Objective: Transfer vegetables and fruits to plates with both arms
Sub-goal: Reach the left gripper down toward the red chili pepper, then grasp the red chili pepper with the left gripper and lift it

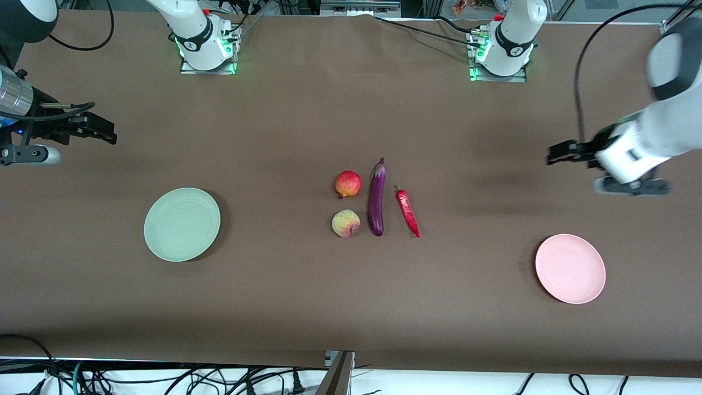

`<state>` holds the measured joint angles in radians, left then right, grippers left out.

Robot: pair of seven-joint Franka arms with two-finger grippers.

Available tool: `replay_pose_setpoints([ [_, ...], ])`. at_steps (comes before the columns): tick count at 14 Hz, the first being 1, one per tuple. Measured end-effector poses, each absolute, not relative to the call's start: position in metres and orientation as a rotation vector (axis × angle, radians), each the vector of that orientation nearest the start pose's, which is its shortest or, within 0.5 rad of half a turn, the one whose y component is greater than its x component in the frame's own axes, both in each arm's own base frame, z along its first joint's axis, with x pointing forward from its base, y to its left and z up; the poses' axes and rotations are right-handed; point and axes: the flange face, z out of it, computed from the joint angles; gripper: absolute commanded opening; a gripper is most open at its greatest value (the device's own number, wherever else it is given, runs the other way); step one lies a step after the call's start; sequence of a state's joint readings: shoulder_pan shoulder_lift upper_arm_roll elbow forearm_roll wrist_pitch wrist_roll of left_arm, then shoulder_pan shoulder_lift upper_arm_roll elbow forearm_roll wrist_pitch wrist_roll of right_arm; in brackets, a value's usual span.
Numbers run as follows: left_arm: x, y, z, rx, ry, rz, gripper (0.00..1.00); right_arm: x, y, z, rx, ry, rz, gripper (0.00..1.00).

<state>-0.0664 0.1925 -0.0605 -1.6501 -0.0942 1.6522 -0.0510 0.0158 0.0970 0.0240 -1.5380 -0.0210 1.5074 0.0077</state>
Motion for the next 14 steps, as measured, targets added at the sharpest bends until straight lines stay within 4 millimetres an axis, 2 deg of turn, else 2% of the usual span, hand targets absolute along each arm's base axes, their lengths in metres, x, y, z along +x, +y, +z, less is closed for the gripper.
replay_pose_setpoints([
  [2, 0.599, -0.158, 0.449, -3.201, 0.09, 0.3, 1.0, 0.575, 0.02, 0.58, -3.157, -0.051, 0.2, 1.0],
  [3, 0.599, -0.189, 0.435, -3.197, 0.066, 0.289, 1.0, 0.575, 0.02, 0.58, -3.157, -0.051, 0.2, 1.0],
  [6, 0.601, -0.256, 0.393, -3.174, 0.009, 0.325, 1.0, 0.575, 0.02, 0.581, -3.157, -0.051, 0.199, 1.0],
  [8, 0.605, -0.294, 0.355, -3.154, -0.018, 0.364, 1.0, 0.575, 0.02, 0.581, -3.157, -0.051, 0.198, 1.0],
  [10, 0.613, -0.319, 0.314, -3.15, -0.059, 0.367, 1.0, 0.575, 0.02, 0.581, -3.157, -0.051, 0.199, 1.0],
  [11, 0.617, -0.325, 0.297, -3.157, -0.083, 0.347, 1.0, 0.575, 0.02, 0.58, -3.157, -0.051, 0.199, 1.0],
  [14, 0.624, -0.329, 0.264, -3.146, -0.274, 0.326, 1.0, 0.575, 0.02, 0.579, -3.156, -0.051, 0.202, 1.0],
])
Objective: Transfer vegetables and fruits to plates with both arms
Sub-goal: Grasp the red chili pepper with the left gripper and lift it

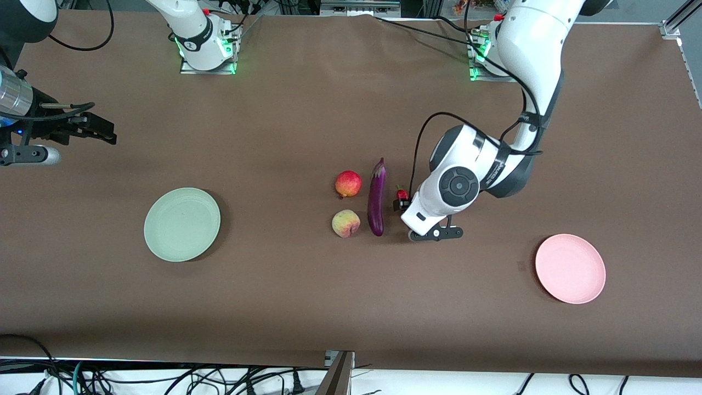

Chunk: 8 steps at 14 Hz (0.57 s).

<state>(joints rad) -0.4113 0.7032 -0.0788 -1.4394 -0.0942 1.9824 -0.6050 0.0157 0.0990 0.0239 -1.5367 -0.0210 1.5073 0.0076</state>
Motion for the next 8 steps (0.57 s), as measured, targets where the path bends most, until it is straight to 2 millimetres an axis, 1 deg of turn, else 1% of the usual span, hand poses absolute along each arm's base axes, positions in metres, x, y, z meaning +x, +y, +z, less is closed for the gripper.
replay_pose_setpoints([
  [2, 0.618, -0.342, 0.245, -3.136, -0.326, 0.325, 1.0, 0.575, 0.02, 0.579, -3.156, -0.051, 0.203, 1.0],
  [3, 0.613, -0.349, 0.233, -3.127, -0.334, 0.335, 0.94, 0.575, 0.02, 0.579, -3.156, -0.051, 0.203, 1.0],
  [5, 0.608, -0.357, 0.217, -3.115, -0.343, 0.349, 0.78, 0.575, 0.02, 0.579, -3.157, -0.05, 0.2, 1.0],
  [7, 0.606, -0.356, 0.209, -3.104, -0.342, 0.366, 0.59, 0.576, 0.02, 0.578, -3.157, -0.051, 0.199, 1.0],
  [8, 0.603, -0.353, 0.203, -3.094, -0.343, 0.381, 0.54, 0.577, 0.02, 0.577, -3.156, -0.052, 0.201, 1.0],
])
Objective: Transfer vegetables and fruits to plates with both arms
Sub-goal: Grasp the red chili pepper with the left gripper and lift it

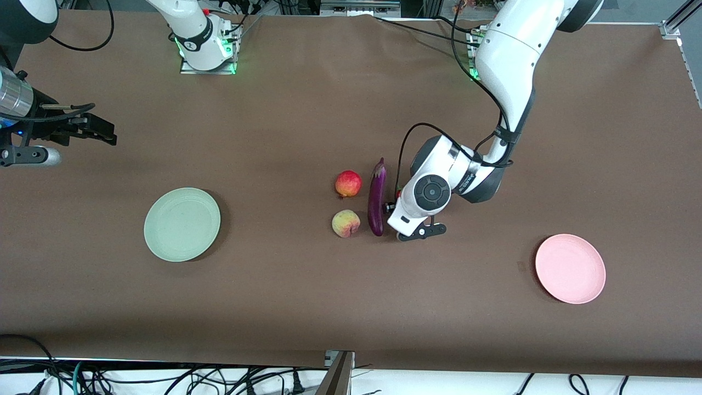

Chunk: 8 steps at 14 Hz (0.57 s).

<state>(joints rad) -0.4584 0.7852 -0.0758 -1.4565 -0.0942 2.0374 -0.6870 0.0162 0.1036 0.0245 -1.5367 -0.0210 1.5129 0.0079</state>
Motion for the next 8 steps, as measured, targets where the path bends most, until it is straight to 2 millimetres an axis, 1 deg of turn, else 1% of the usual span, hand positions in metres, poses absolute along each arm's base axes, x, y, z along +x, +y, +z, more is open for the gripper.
replay_pose_setpoints([
  [1, 0.599, -0.351, 0.196, -3.082, -0.341, 0.4, 0.52, 0.578, 0.021, 0.576, -3.156, -0.054, 0.198, 1.0],
  [2, 0.595, -0.35, 0.191, -3.073, -0.338, 0.415, 0.4, 0.579, 0.022, 0.574, -3.156, -0.056, 0.196, 1.0],
  [3, 0.591, -0.351, 0.187, -3.067, -0.333, 0.427, 0.35, 0.58, 0.022, 0.573, -3.156, -0.057, 0.198, 1.0],
  [4, 0.589, -0.352, 0.183, -3.063, -0.328, 0.435, 0.27, 0.581, 0.023, 0.57, -3.156, -0.06, 0.204, 1.0],
  [5, 0.587, -0.353, 0.181, -3.061, -0.324, 0.438, 0.25, 0.583, 0.026, 0.566, -3.155, -0.067, 0.216, 1.0],
  [8, 0.586, -0.355, 0.18, -3.061, -0.321, 0.437, 0.03, 0.591, 0.035, 0.546, -3.152, -0.092, 0.258, 1.0],
])
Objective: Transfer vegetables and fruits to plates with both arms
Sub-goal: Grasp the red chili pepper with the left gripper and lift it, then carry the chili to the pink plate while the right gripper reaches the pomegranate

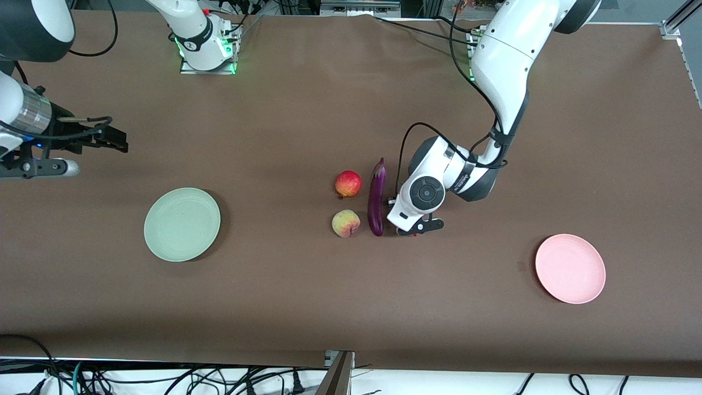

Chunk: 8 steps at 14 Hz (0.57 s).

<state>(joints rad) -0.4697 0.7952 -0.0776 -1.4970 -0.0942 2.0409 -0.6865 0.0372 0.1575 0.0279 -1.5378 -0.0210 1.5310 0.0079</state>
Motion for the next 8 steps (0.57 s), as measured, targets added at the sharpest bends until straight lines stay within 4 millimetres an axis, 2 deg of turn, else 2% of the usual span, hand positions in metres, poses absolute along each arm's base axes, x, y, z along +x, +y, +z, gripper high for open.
replay_pose_setpoints([
  [1, 0.587, -0.355, 0.18, -3.063, -0.322, 0.433, 0.0, 0.593, 0.039, 0.541, -3.152, -0.103, 0.268, 1.0],
  [5, 0.592, -0.348, 0.181, -3.062, -0.332, 0.427, 0.0, 0.595, 0.053, 0.53, -3.149, -0.138, 0.294, 1.0],
  [6, 0.598, -0.34, 0.185, -3.058, -0.341, 0.431, 0.0, 0.597, 0.057, 0.526, -3.14, -0.145, 0.305, 1.0],
  [8, 0.617, -0.311, 0.208, -3.045, -0.338, 0.472, 0.0, 0.601, 0.075, 0.513, -3.11, -0.169, 0.314, 1.0],
])
